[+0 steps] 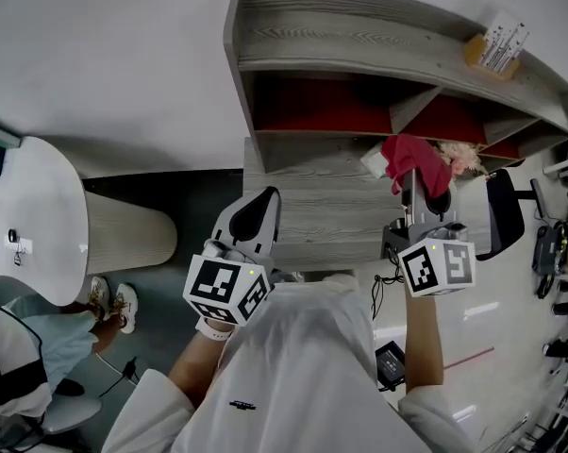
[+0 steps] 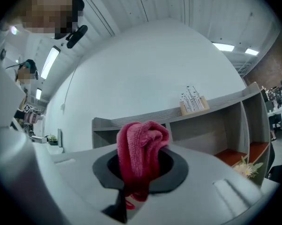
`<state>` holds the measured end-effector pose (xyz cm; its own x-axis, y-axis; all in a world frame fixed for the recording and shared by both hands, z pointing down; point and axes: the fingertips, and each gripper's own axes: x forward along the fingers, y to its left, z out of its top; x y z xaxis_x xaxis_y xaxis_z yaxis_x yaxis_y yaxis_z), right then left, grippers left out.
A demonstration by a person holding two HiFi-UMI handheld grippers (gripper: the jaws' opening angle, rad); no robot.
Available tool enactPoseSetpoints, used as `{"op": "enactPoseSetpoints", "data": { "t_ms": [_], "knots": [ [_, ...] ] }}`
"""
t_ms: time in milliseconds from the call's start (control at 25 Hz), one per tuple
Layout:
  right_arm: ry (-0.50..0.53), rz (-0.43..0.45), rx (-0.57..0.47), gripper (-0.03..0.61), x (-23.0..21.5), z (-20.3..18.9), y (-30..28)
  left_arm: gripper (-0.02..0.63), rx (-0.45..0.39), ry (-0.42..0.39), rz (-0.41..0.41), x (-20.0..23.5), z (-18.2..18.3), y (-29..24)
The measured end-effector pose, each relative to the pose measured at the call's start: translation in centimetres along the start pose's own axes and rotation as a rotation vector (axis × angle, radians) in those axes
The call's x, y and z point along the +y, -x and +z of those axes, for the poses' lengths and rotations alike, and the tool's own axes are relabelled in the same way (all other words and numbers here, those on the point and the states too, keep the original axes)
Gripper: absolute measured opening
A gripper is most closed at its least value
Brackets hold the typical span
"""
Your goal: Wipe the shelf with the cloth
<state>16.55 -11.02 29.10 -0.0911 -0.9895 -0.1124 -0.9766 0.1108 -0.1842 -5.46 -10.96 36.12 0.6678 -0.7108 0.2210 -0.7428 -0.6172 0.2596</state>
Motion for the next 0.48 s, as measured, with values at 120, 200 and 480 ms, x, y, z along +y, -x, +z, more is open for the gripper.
{"op": "enactPoseSetpoints", "data": {
  "t_ms": [120,200,480],
  "knots": [
    [0.047,0.049,0.027,0.061,1.3,-0.9,1.4,0.006,-0.002,-0.033,-0.014,-0.5,0.3,0.4],
    [0.081,0.069,0.054,0.061,2.1,-1.4,2.4,0.006,-0.003,-0.043,-0.021,-0.8,0.3,0.6],
    [0.096,0.117,0.108,0.061,3.5,-3.5,5.8,0.006,-0.010,-0.062,-0.017,-1.1,-0.1,1.2]
  ]
}}
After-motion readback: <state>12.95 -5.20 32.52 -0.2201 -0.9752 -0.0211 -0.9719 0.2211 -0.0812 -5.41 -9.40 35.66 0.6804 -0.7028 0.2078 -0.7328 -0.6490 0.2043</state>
